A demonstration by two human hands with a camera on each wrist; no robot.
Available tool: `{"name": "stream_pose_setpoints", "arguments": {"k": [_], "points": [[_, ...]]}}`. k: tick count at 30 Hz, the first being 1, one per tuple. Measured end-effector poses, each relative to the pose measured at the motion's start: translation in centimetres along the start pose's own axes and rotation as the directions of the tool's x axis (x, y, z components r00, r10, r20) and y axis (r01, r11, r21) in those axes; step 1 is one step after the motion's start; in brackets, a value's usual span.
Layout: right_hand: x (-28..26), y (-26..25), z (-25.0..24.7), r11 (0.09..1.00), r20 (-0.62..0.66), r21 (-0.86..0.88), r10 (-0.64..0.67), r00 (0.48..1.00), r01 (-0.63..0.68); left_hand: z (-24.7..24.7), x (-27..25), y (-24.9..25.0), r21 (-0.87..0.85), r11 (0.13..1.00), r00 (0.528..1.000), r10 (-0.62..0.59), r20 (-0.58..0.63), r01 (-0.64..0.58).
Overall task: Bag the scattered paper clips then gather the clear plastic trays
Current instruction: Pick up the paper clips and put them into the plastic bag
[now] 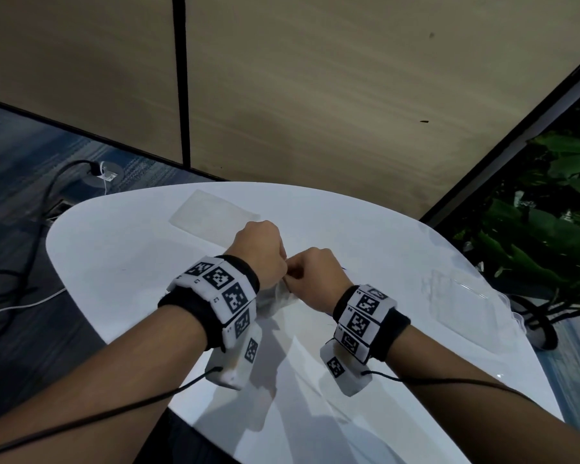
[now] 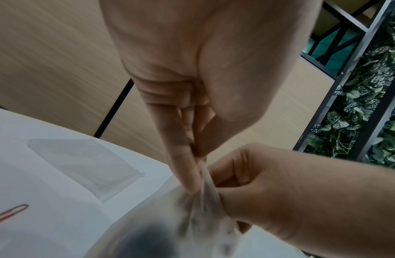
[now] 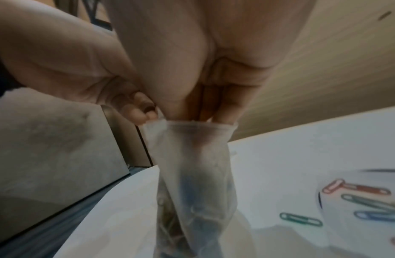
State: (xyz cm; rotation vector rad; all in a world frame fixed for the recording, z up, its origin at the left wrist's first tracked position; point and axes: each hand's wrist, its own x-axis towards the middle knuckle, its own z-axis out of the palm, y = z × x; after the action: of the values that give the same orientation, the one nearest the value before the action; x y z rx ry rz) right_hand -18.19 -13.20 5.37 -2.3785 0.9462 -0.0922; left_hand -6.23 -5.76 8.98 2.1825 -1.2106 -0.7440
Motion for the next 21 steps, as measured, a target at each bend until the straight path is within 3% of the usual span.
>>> {"name": "stream_pose_setpoints", "arguments": {"k": [3,5,7,8,9,11,12,14,17,21], "points": [[-0.1,0.1,-1.1,0.997,0.155,0.002,-0.077,0.985,0.078,-0.1,-0.1,-0.1,-0.003,1.000,1.000,-0.008,0.001,0.008],[-0.3,0.6,-2.0,0.966,0.166,0.260,-0.054,0.985,0.010,-0.4,0.0,-0.2,-0.006,1.000,1.000,-0.017,-0.014,0.017],[-0.6,1.9,-2.9,0.799,0.111,0.585,0.093,0.989,-0.141,-0.7,0.0,-0.3,-0.017,0.999,0.999,-0.033,-0.009,0.033],[-0.5,3.4,-3.1,0.725,0.059,0.663,0.196,0.979,-0.185,-0.9,0.0,-0.5,-0.024,0.999,0.999,-0.042,0.000,0.042],[-0.3,5.5,-3.1,0.741,-0.011,0.630,0.308,0.951,-0.233,-1.1,0.0,-0.6,-0.029,0.998,0.999,-0.047,0.007,0.047],[-0.4,9.8,-2.8,0.848,-0.089,0.284,0.488,0.868,-0.448,-1.4,-0.2,-0.9,-0.039,0.998,0.999,-0.050,0.009,0.050],[-0.8,11.7,-2.2,0.831,-0.070,0.085,0.556,0.828,-0.550,-1.5,-0.2,-1.0,-0.043,0.998,0.999,-0.051,0.008,0.051],[-1.7,14.3,0.1,0.754,-0.025,-0.054,0.655,0.755,-0.655,-1.8,-0.3,-1.3,-0.040,0.998,0.999,-0.049,0.008,0.049],[-1.8,14.6,3.8,0.774,-0.109,-0.075,0.620,0.777,-0.629,-2.2,-0.5,-1.6,-0.028,0.998,0.999,-0.052,0.008,0.053],[0.7,12.2,5.7,0.859,-0.147,-0.140,0.474,0.868,-0.493,-2.4,-0.5,-1.7,-0.024,0.998,0.999,-0.052,0.012,0.053]]}}
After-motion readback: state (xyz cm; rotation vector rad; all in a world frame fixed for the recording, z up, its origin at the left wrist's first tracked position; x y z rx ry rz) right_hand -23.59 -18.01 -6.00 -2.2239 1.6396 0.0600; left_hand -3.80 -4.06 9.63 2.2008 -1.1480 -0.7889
